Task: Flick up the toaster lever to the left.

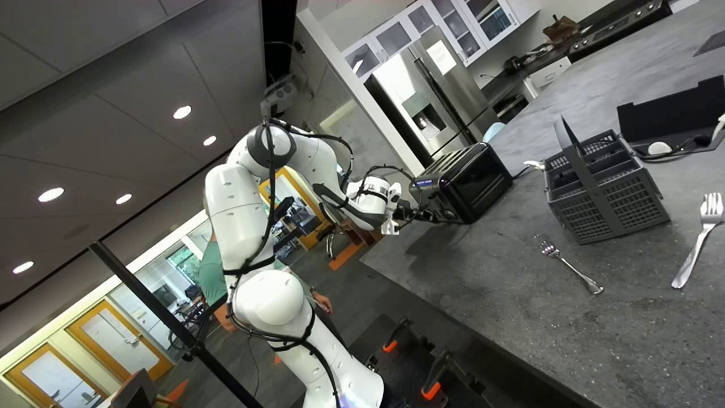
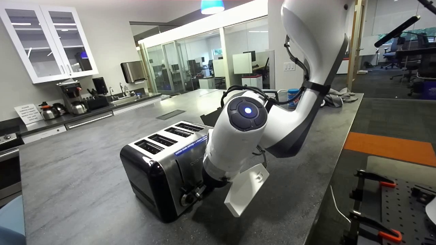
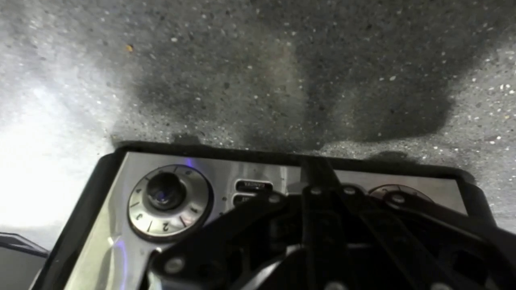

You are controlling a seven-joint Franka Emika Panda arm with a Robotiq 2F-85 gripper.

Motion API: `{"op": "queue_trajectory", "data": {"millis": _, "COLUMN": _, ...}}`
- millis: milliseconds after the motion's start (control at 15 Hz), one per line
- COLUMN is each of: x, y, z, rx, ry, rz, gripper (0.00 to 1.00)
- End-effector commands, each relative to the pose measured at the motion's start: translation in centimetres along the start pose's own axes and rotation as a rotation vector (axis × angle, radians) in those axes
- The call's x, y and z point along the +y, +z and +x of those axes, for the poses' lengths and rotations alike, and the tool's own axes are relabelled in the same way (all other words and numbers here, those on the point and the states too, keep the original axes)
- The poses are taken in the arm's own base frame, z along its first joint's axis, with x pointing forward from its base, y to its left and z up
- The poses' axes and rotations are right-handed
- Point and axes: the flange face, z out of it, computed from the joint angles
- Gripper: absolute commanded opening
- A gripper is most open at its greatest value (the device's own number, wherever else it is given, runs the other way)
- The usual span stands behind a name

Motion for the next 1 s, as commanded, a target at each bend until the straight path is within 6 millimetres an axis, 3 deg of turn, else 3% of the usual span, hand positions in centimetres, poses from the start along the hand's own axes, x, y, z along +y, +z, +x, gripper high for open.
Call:
{"op": "queue_trajectory", "data": {"millis": 0, "x": -0.08, "y": 0.58, "z": 0.50, "rx": 0.024, "ry": 0.017, "rz": 0.028, "gripper": 0.00}}
{"op": "queue_trajectory", "data": {"millis": 933, "x": 0.11, "y": 1.16, "z": 0.05, "rx": 0.107, "ry": 0.070, "rz": 0.040, "gripper": 0.00}}
